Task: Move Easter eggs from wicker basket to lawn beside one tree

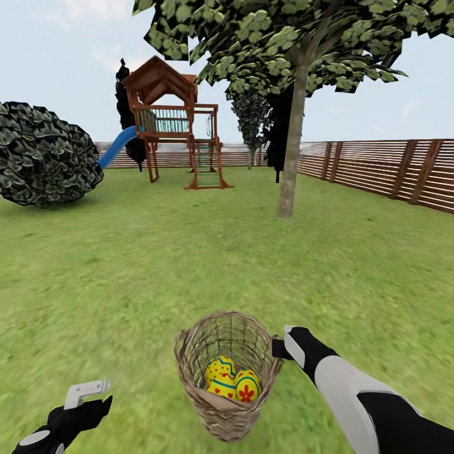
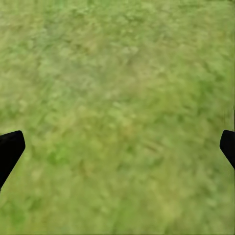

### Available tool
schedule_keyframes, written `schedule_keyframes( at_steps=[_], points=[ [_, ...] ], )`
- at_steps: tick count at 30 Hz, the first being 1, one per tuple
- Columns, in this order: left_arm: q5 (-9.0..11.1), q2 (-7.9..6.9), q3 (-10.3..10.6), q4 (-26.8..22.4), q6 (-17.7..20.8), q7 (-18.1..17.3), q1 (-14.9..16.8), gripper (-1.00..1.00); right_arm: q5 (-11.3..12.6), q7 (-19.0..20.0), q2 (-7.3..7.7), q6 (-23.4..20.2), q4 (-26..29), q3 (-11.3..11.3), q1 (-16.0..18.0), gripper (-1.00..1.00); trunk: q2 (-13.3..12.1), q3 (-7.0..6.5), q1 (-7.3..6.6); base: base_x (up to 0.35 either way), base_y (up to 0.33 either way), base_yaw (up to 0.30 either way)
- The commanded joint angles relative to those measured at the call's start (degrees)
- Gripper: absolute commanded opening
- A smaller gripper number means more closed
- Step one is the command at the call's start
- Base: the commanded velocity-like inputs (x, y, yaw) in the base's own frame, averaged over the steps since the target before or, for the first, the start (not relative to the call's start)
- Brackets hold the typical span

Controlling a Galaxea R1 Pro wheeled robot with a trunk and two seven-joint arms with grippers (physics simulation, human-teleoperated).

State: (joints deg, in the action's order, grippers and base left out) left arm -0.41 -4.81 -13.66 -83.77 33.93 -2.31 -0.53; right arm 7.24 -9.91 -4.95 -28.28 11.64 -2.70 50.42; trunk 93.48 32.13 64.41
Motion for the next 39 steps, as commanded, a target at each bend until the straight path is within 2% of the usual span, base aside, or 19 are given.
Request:
schedule_keyframes(
  at_steps=[1,39],
  points=[
    [-0.04,-0.01,-0.05,-0.08,0.26,-0.24,0.00,1.00,1.01,-0.38,-0.08,-0.08,0.14,-0.64,0.03,-1.00,0.03,0.05,0.03,0.310,0.097,-0.010],
    [0.13,-0.01,-0.05,-0.08,0.26,-0.24,0.00,1.00,1.02,-0.38,-0.23,-0.08,0.14,-0.64,0.03,-1.00,0.03,-0.05,0.03,0.311,0.097,-0.013]
  ],
)
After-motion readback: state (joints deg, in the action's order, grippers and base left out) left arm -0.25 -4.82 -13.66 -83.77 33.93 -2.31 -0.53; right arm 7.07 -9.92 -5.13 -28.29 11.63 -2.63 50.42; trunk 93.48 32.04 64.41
